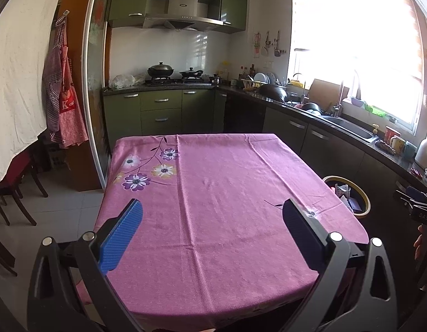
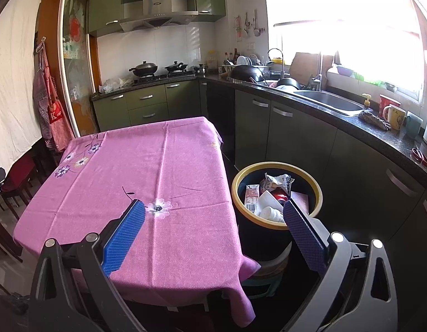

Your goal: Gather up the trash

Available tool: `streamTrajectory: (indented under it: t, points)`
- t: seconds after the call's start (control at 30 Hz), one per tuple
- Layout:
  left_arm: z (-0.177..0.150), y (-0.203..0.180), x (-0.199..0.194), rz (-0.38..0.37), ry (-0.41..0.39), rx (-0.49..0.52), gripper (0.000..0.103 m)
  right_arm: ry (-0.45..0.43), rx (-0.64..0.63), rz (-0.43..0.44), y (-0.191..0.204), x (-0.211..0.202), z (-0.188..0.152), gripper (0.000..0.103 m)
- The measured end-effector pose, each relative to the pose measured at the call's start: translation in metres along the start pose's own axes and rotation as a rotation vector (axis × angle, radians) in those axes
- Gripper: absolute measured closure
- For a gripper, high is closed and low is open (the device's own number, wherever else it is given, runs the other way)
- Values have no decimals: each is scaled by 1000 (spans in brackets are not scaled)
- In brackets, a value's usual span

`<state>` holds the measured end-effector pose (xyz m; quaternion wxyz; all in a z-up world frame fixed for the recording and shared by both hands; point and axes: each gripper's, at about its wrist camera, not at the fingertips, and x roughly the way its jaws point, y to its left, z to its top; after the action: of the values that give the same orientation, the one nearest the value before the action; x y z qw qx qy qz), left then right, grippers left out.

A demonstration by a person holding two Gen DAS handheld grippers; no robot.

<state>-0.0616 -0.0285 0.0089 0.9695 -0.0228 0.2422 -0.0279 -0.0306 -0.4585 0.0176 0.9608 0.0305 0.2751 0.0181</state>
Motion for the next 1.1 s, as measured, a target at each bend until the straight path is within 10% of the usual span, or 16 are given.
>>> streamTrajectory:
  t: [1.1]
  points:
    - [2,-9,0,-18,13,21,7,-6,13,-5,-2,5,-2,5]
